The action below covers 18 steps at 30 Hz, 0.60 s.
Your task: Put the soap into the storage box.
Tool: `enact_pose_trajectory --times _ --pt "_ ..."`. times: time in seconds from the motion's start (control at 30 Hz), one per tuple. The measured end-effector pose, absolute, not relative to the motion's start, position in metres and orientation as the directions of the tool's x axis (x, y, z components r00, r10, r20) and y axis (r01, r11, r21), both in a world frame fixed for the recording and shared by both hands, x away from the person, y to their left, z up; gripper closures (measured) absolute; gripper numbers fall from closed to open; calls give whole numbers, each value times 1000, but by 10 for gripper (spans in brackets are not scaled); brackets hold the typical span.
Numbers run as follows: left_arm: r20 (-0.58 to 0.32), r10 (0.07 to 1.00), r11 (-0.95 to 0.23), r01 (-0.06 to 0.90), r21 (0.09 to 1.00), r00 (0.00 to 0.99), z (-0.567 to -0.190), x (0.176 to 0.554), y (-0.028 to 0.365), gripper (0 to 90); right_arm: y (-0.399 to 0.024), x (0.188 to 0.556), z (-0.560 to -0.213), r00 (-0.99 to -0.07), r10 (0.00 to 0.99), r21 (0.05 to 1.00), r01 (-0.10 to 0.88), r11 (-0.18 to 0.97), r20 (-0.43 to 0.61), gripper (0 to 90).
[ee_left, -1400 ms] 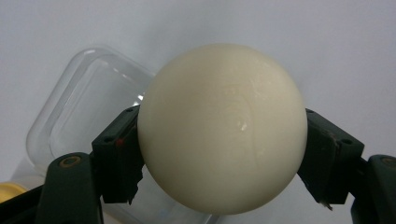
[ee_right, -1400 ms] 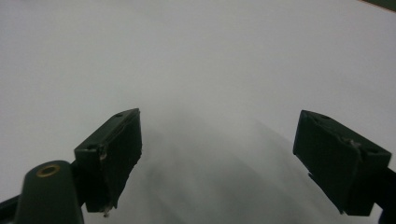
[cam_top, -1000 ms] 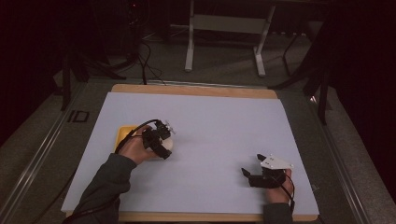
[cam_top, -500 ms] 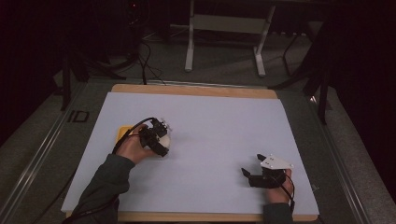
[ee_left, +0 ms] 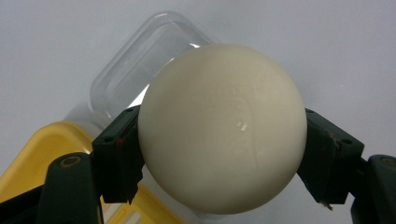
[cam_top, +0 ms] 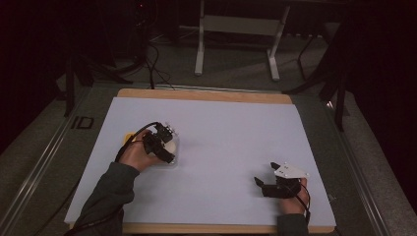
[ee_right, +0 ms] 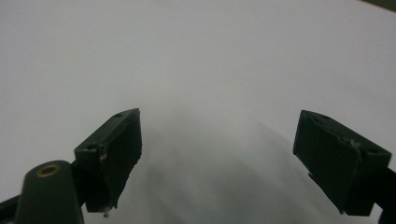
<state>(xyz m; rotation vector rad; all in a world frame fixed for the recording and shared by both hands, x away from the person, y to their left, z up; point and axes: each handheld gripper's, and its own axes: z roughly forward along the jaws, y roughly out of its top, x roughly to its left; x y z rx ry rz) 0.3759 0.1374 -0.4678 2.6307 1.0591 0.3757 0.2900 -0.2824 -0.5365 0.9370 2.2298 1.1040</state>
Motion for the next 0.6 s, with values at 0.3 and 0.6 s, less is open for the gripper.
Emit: enact_pose_trajectory --times 0.3,0.6 --pt "132 722 -672 645 363 679 -463 376 146 256 -282 290 -536 -652 750 820 364 441 -113 152" --pt "142 733 -662 649 374 666 -457 375 156 256 -282 290 -537 -652 749 820 364 441 -113 152"
